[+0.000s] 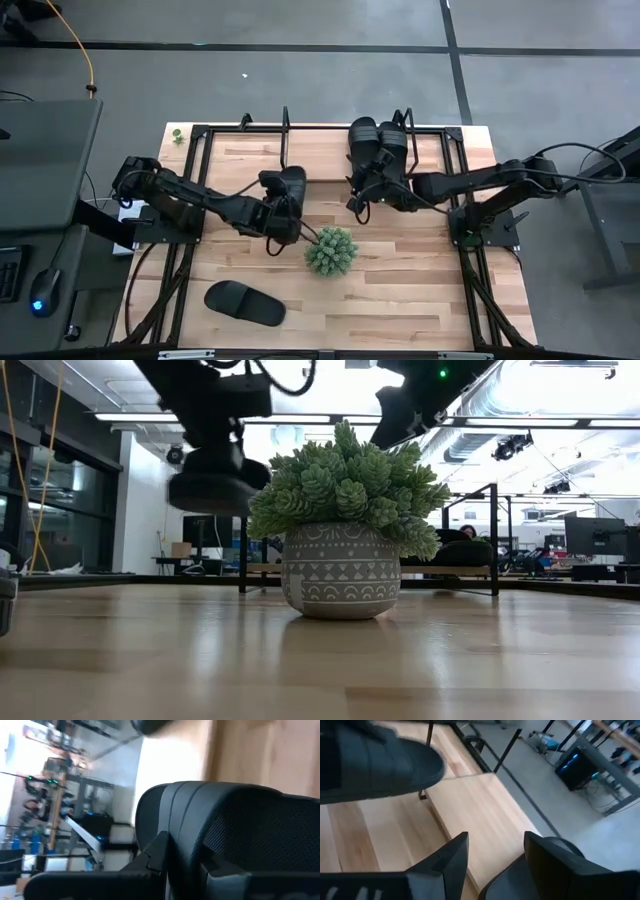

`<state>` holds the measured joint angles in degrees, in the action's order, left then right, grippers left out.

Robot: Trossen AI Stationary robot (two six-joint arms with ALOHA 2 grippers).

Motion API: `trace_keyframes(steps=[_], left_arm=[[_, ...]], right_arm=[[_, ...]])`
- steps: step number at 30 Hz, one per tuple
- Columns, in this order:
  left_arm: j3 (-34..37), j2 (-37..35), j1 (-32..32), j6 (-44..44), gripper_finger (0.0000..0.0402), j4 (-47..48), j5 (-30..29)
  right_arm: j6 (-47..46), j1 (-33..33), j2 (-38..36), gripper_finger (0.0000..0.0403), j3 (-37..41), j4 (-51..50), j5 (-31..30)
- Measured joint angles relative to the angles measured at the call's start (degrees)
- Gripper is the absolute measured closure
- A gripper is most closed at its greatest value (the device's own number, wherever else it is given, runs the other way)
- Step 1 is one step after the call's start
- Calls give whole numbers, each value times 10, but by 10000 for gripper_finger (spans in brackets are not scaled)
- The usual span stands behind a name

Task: Pick and place slides into the shelf
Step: Put the top black slide on the shelf

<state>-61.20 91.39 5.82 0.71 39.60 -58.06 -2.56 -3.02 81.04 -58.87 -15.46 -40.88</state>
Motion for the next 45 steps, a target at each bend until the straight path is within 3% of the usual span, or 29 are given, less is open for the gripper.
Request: trace_keyframes(steps=[8, 18, 22, 30, 41, 45], left_arm=[[-4, -4, -45, -102, 369, -96, 33], [-27, -5, -123, -114, 369, -111, 83], [-27, -5, -155, -140, 369, -136, 142], [-27, -5, -210, -196, 369, -209, 249], [-27, -5, -258, -233, 369, -262, 260], [-6, -5, -280, -260, 369, -316, 295]], right_arm=[[13, 40, -1, 219, 0, -21, 41], [26, 87, -1, 219, 0, -23, 108], [34, 102, -1, 219, 0, -24, 139], [41, 113, -1, 219, 0, -33, 149], [67, 115, -1, 219, 0, -39, 150], [72, 128, -1, 219, 0, -40, 160]])
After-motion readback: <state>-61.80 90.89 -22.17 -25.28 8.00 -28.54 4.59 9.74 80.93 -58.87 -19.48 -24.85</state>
